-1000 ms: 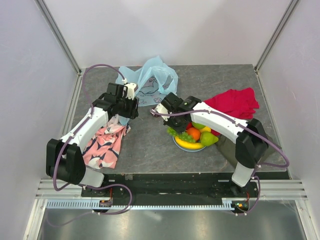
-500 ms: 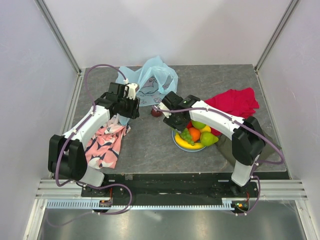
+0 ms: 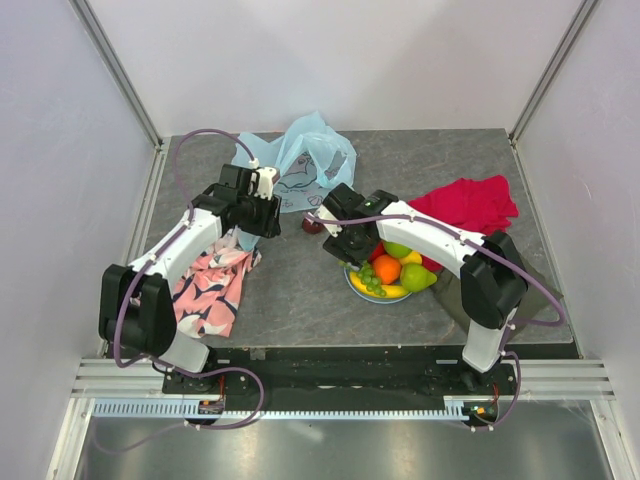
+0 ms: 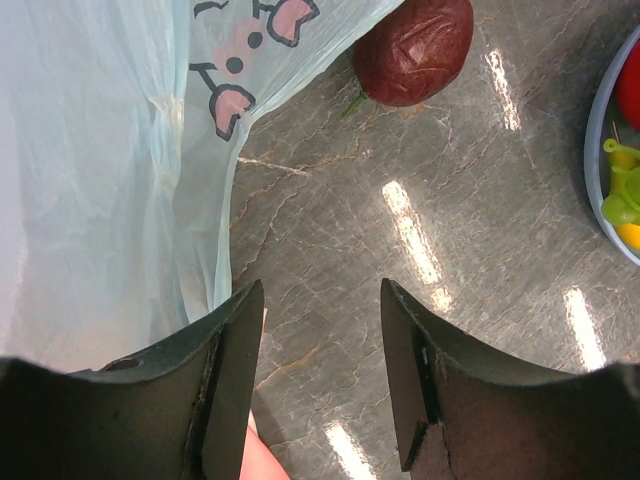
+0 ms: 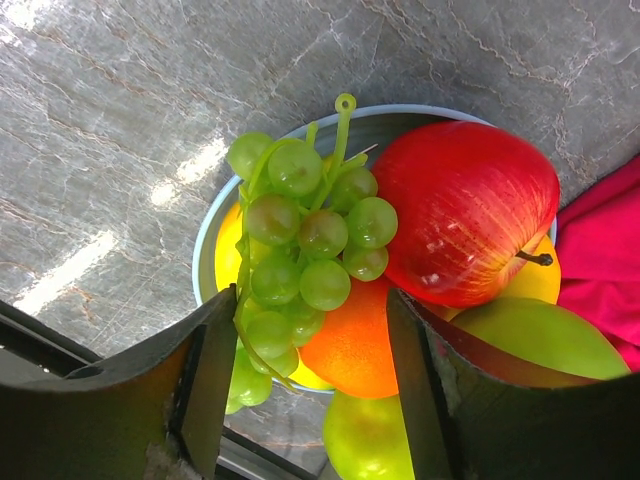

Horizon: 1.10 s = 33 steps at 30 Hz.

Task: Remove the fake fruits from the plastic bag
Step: Place the fake fruit on the plate, then pick up the fake fruit from the center of the board.

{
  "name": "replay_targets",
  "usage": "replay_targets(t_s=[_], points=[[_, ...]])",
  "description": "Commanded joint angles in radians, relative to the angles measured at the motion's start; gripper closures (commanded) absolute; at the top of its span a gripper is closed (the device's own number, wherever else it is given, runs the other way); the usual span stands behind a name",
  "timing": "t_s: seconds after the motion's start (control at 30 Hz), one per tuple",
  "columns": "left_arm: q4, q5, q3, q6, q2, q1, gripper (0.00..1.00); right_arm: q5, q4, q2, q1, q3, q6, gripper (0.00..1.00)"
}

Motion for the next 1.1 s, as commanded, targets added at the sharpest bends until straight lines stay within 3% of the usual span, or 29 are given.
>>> replay_targets(t_s=[0.0,0.13,0.17,0.23,0.27,0.37,0.7,1.07], points=[[0.031,0.033,0.050,-0.025,0.010,0.002,0.43,-0.016,-0.002,-0.027,0.001,0.061,-0.021,0.31],[0.040,0.186,0.071,0.001,0.007,0.002,0.36,-0.083,-0.020,-0.060,-0.002,0.110,-0.042,0.24],[0.045,0.221,0.074,0.005,0.004,0.002,0.34,-0.100,-0.025,-0.077,-0.004,0.121,-0.050,0.17],[0.048,0.320,0.087,0.030,0.001,-0.002,0.24,-0.138,-0.040,-0.100,-0.007,0.148,-0.068,0.08],[0.050,0.338,0.091,0.041,0.002,-0.013,0.06,-0.140,-0.048,-0.106,-0.007,0.157,-0.073,0.02],[0.048,0.371,0.108,0.102,0.025,-0.048,0.06,-0.137,-0.070,-0.132,-0.033,0.184,-0.088,0.02],[-0.055,0.098,0.425,0.116,0.369,-0.160,0.06,-0.088,-0.039,-0.188,-0.318,0.187,-0.065,0.02],[-0.128,-0.059,0.571,0.143,0.550,-0.205,0.08,-0.137,-0.010,-0.241,-0.416,0.122,-0.042,0.02]])
